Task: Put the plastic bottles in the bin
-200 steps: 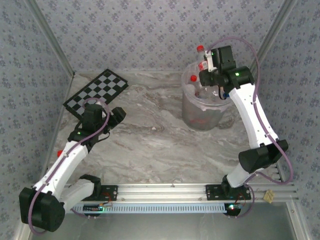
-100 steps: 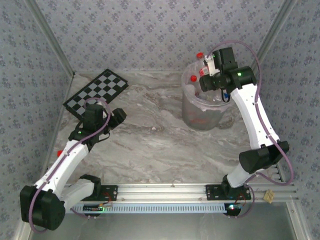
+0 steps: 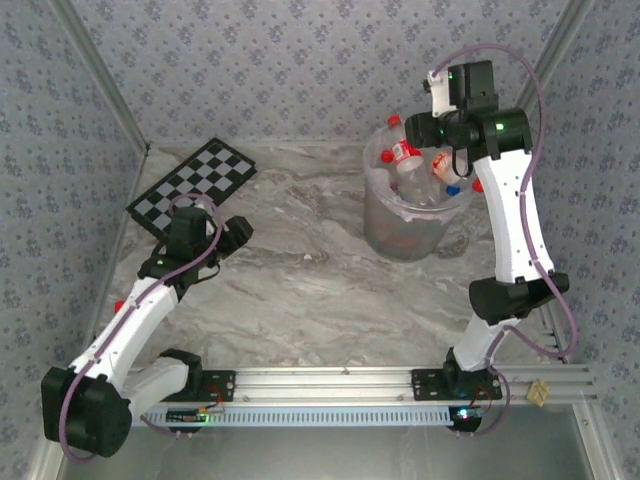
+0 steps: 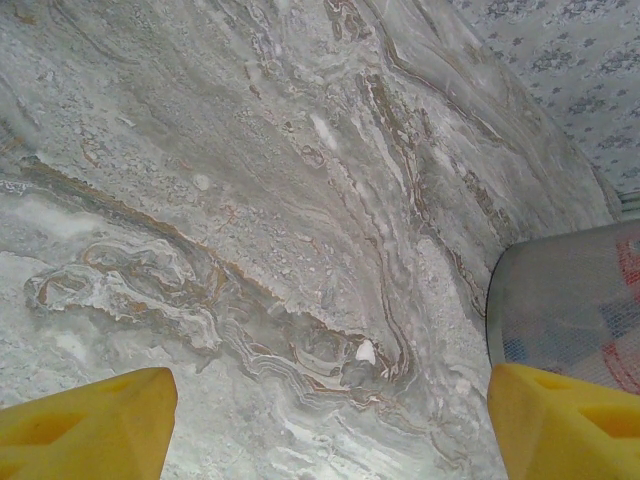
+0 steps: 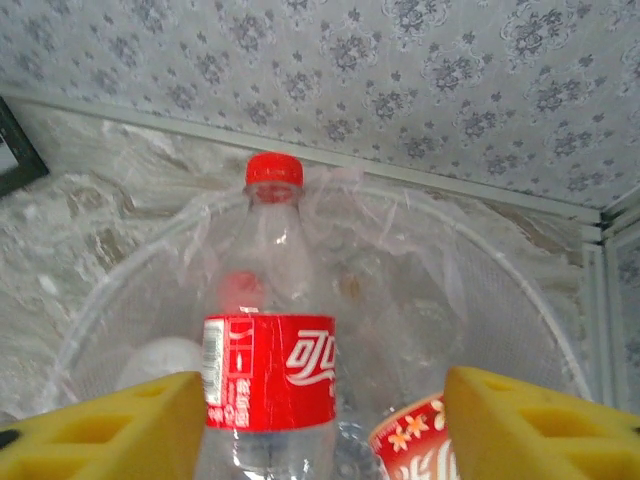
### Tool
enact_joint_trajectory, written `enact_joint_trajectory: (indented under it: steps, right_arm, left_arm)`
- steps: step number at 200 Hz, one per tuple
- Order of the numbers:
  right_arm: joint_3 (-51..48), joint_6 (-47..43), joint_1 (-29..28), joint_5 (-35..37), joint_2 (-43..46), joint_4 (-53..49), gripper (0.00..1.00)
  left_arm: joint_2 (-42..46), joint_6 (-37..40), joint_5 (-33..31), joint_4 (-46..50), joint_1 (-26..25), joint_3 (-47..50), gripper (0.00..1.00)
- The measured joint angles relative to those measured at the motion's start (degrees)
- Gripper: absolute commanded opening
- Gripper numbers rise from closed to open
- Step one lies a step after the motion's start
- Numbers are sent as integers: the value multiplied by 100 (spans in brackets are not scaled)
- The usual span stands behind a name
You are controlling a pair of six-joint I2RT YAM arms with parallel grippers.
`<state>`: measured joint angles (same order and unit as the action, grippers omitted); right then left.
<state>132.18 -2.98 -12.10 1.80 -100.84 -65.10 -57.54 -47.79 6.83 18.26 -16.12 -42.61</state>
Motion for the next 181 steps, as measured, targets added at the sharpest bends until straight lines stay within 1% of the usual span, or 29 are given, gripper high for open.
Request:
enact_joint_trajectory:
  steps: [18, 38, 55, 64, 77, 97, 118, 164, 181]
  right_arm:
    - [50, 96, 2, -103, -225, 164, 52]
    - [-140, 173, -17, -184, -444, 352, 51]
    - [-702, 229, -55, -205, -457, 560, 48]
    - [-1043, 258, -70, -227, -417, 752, 45]
    - [-1569, 317, -98, -295, -264, 1069, 42]
    - [-2396, 374, -133, -310, 212, 1617, 42]
    - [-3001, 455, -118, -308, 586, 2081, 41]
    - [-3532, 693, -221, -358, 811, 2723, 41]
    - [-3681, 807, -306, -529, 890, 2868, 41]
  left_arm:
    - [0, 0, 0, 2, 0, 0, 81]
    - [7, -2, -2, 4, 0, 0, 81]
    - [26, -2, -2, 9, 0, 0, 81]
    - [50, 0, -2, 24, 0, 0, 81]
    - [94, 0, -4, 63, 0, 0, 81]
    - [131, 2, -9, 120, 0, 0, 81]
    - [118, 0, -2, 125, 0, 0, 81]
    - [-44, -2, 72, 120, 0, -48, 81]
    - [-44, -2, 87, 118, 0, -55, 81]
